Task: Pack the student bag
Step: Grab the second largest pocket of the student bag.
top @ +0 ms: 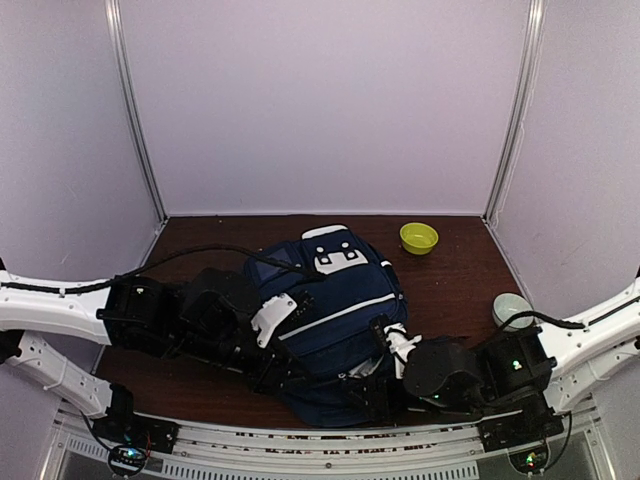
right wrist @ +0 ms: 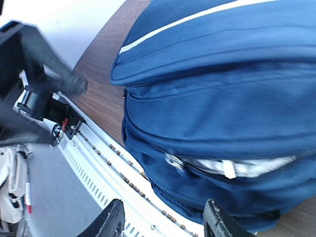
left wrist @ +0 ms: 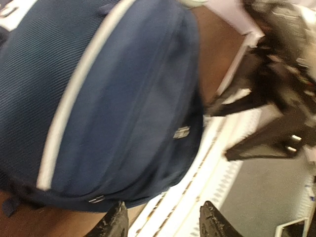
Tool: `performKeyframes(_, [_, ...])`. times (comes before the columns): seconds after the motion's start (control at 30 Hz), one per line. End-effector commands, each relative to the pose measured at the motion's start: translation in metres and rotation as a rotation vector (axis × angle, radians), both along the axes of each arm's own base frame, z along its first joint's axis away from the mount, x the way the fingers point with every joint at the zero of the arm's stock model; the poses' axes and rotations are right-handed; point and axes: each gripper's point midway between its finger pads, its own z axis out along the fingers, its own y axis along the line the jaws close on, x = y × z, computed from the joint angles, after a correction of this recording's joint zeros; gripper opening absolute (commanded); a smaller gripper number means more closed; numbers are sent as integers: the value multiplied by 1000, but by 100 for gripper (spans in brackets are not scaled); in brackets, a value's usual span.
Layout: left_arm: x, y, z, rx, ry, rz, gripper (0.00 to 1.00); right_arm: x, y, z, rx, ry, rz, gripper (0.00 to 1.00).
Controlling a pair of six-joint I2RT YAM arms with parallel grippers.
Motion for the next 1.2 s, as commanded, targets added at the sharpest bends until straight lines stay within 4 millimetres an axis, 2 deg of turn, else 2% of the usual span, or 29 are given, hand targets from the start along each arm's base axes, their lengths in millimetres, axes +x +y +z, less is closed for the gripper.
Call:
performKeyframes(0.0, [32, 38, -15, 174, -131, 160, 51, 9, 17, 7, -34, -82, -48, 56])
performKeyframes(0.2, [37, 42, -21, 164, -134, 204, 51, 15, 30, 0, -71, -71, -133, 57])
performKeyframes(0.37, [41, 51, -23, 161, -143, 238, 54, 18, 24, -16, -150, -49, -200, 53])
performKeyframes(0.63, [45, 59, -24, 149, -149, 256, 55, 14, 23, -37, -162, 16, -229, 50])
performKeyframes(0.87, [43, 57, -25, 135, -144, 248, 55, 27, 28, -44, -128, 14, -258, 47])
performKeyframes(1.0, [41, 55, -24, 122, -146, 224, 55, 35, 33, -39, -96, -2, -258, 44])
performKeyframes(1.17, [40, 51, -22, 109, -153, 207, 54, 47, 28, -41, -109, -22, -302, 36])
